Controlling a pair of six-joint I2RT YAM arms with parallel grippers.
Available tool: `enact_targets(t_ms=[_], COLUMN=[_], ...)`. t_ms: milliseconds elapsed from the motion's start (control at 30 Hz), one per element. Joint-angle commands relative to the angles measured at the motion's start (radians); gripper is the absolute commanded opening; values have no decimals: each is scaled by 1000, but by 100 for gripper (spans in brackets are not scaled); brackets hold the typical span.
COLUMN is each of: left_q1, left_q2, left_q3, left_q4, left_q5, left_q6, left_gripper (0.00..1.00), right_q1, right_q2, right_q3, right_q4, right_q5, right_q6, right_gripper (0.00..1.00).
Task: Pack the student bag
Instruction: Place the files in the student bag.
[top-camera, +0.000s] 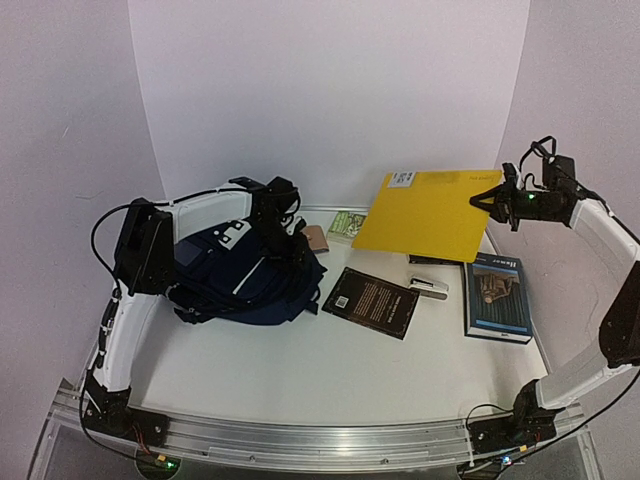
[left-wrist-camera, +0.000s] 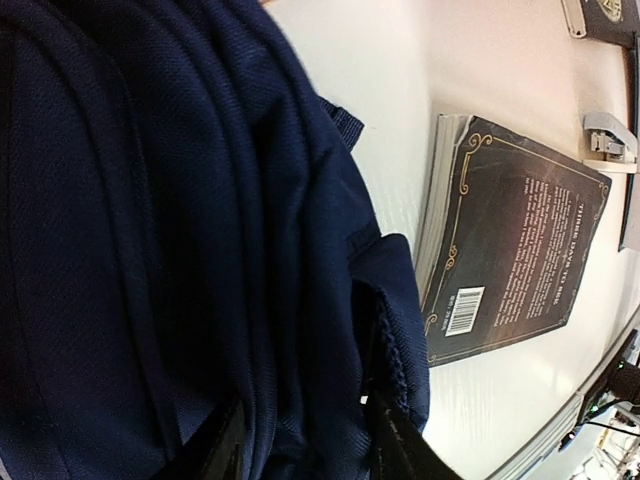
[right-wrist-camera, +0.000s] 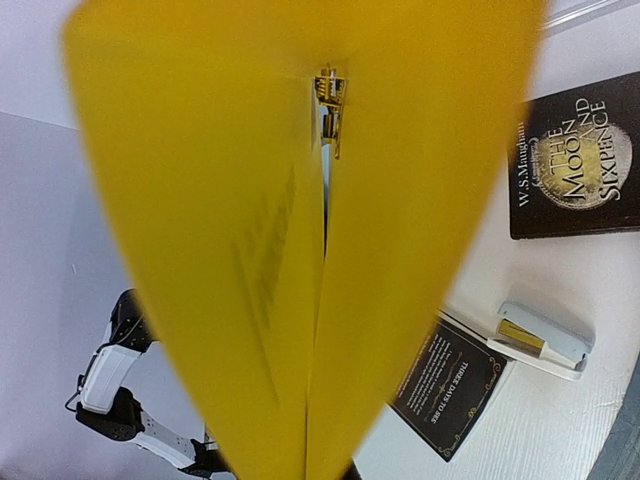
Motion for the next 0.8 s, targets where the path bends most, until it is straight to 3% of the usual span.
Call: enact_targets(t_ms=[0, 133, 233, 533, 767], left_q1=[8, 22, 25, 57, 108], left_q2=[-9, -46, -68, -142, -217], left_q3=[32, 49, 100, 300, 333], left_q4=[21, 12, -21, -137, -129], left_q5=[43, 56, 57, 40, 57], left_q6=[-12, -22, -32, -93, -146], left_gripper=[32, 11, 1, 0, 0], right_q1=[10, 21, 42, 195, 350], right_q2=[-29, -23, -21, -15, 48], right_q3=[7, 12, 13, -19, -98], right_q4=[58, 59, 59, 118, 440], right_q5=[-6, -4, 1, 43, 67], right_q6=[-3, -4, -4, 48, 311], right_gripper=[0, 0, 0, 0, 0])
